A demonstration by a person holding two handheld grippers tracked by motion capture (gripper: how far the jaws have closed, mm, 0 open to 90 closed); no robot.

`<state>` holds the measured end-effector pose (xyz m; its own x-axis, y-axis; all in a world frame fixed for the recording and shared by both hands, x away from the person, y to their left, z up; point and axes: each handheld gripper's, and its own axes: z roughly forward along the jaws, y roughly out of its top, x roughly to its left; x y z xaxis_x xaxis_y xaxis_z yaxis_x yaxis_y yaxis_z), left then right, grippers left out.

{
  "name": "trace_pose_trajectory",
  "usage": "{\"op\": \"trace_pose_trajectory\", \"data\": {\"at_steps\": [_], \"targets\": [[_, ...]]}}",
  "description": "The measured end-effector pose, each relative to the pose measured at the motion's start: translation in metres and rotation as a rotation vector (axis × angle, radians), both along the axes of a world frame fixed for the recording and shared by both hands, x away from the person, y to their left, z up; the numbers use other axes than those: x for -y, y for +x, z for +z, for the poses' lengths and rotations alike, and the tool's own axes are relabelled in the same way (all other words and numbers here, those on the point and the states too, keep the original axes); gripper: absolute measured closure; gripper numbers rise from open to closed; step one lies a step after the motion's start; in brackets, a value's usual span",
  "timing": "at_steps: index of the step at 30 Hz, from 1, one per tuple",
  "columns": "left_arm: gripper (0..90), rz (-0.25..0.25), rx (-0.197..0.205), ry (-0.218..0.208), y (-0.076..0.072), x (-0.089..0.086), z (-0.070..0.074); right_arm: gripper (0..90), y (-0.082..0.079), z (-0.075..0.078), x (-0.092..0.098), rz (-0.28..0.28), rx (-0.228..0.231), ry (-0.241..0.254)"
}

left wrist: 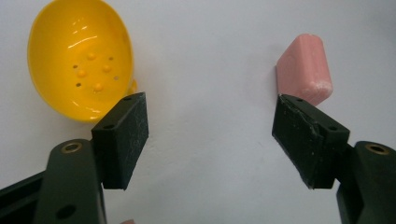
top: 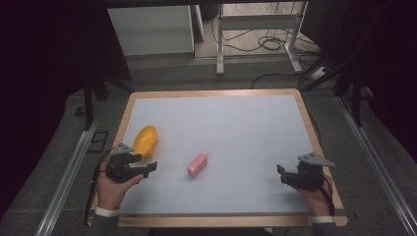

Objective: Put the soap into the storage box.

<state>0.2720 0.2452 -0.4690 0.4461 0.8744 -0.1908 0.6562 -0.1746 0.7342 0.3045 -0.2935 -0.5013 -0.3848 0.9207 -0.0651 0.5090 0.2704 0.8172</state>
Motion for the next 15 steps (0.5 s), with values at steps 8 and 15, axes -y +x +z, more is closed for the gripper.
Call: {"op": "trace_pose_trajectory", "data": {"at_steps": [8,15], "targets": [[27.8,-0.012,0.014,0.005,0.0022,0.0048,0.0052,8.3,0.0005,-0.0014,-0.0001,-0.004,-0.003,-0.004],[27.4,-0.024,0.008,0.009,0.0055,0.0103,0.0064,8.3,0.0003,-0.0010,0.0006,-0.003,-0.002,-0.003]]}}
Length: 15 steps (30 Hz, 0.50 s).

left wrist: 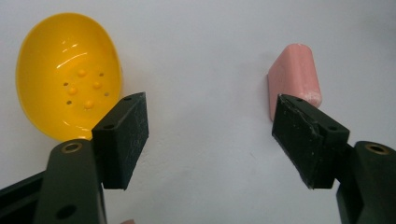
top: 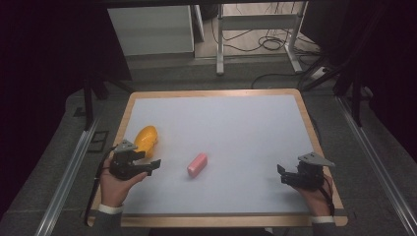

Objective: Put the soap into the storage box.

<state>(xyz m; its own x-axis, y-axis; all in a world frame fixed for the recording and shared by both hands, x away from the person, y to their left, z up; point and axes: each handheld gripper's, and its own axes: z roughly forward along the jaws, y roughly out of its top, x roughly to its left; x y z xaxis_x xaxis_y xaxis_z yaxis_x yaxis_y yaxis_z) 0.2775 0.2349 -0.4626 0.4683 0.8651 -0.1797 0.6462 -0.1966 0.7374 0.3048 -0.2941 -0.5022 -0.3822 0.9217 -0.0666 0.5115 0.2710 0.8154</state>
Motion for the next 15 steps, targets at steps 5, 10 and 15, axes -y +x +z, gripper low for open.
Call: {"op": "trace_pose_trajectory", "data": {"at_steps": [5,10,15], "targets": [[27.0,-0.016,-0.008,0.009,0.002,0.005,0.000,8.2,-0.001,0.001,0.001,-0.002,0.001,0.004],[26.9,-0.028,-0.007,0.015,0.004,0.011,0.002,8.3,0.000,0.001,0.002,-0.005,0.002,0.002],[26.9,-0.037,-0.005,0.020,0.007,0.016,0.005,8.3,0.000,0.001,0.002,-0.003,0.001,0.001]]}}
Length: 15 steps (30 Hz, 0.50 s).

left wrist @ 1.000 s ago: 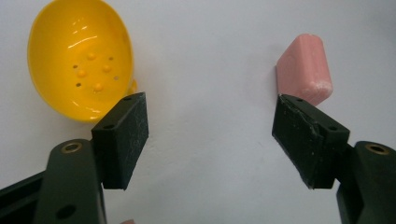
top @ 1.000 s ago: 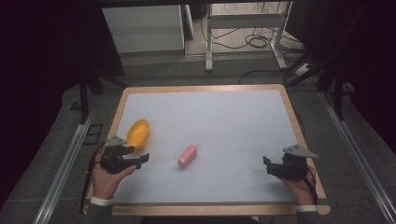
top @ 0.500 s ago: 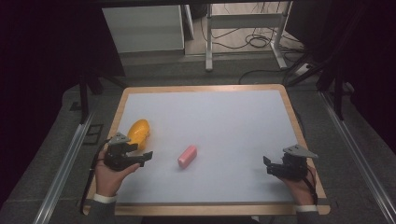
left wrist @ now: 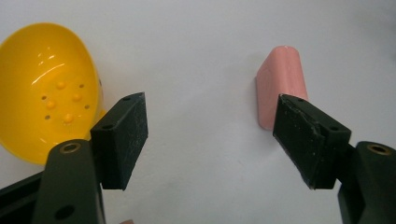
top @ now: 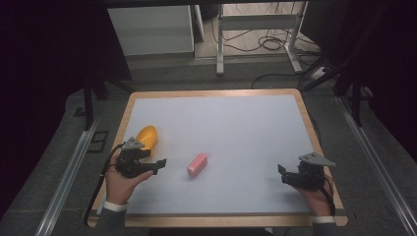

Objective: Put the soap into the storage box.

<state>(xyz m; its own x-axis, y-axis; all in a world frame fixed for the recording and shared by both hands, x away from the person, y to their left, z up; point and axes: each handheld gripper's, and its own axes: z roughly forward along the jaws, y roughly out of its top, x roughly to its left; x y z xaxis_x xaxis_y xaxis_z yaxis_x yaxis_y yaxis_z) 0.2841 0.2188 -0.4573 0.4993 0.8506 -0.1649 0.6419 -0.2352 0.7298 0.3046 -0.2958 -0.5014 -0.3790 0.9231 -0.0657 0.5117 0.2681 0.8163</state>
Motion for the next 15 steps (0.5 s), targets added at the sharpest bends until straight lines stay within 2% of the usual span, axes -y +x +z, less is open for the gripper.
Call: {"op": "trace_pose_trajectory", "data": {"at_steps": [15], "targets": [[26.8,-0.025,0.002,0.016,0.004,0.013,0.004,8.3,0.000,0.000,0.003,-0.009,-0.004,0.004]]}}
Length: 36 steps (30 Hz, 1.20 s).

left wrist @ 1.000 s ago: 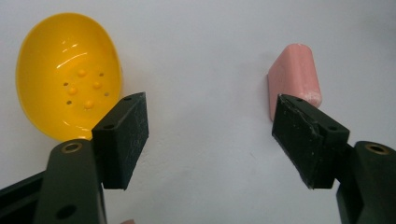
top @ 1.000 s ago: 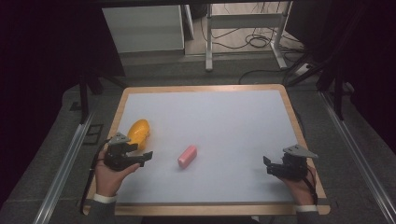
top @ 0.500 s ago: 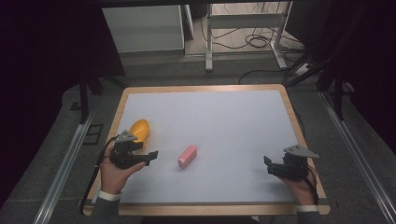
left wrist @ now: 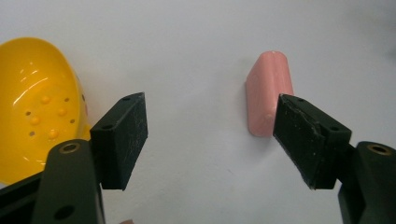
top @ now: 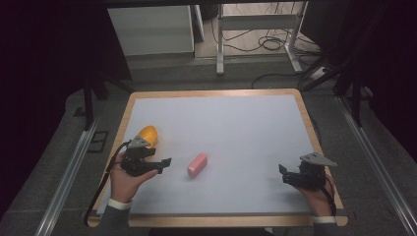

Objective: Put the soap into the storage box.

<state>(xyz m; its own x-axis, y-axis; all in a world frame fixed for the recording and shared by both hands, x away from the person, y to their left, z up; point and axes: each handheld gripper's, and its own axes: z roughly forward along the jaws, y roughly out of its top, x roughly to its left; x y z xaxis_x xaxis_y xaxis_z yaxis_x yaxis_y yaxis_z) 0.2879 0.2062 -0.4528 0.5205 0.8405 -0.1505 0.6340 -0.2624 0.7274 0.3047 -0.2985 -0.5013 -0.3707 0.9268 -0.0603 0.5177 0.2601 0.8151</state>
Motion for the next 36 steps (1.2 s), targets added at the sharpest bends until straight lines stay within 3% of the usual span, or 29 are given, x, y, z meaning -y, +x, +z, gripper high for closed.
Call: {"op": "trace_pose_trajectory", "data": {"at_steps": [7,15,36], "targets": [[26.6,0.009,0.008,0.043,0.000,0.006,0.001,8.3,0.000,0.000,0.000,0.000,0.000,-0.006],[26.5,-0.009,0.000,0.026,0.001,0.010,0.000,8.2,0.000,-0.001,0.000,-0.007,-0.001,-0.016],[26.0,-0.062,0.002,0.031,0.008,0.031,0.005,8.3,0.001,-0.002,0.001,-0.004,-0.001,-0.016]]}}
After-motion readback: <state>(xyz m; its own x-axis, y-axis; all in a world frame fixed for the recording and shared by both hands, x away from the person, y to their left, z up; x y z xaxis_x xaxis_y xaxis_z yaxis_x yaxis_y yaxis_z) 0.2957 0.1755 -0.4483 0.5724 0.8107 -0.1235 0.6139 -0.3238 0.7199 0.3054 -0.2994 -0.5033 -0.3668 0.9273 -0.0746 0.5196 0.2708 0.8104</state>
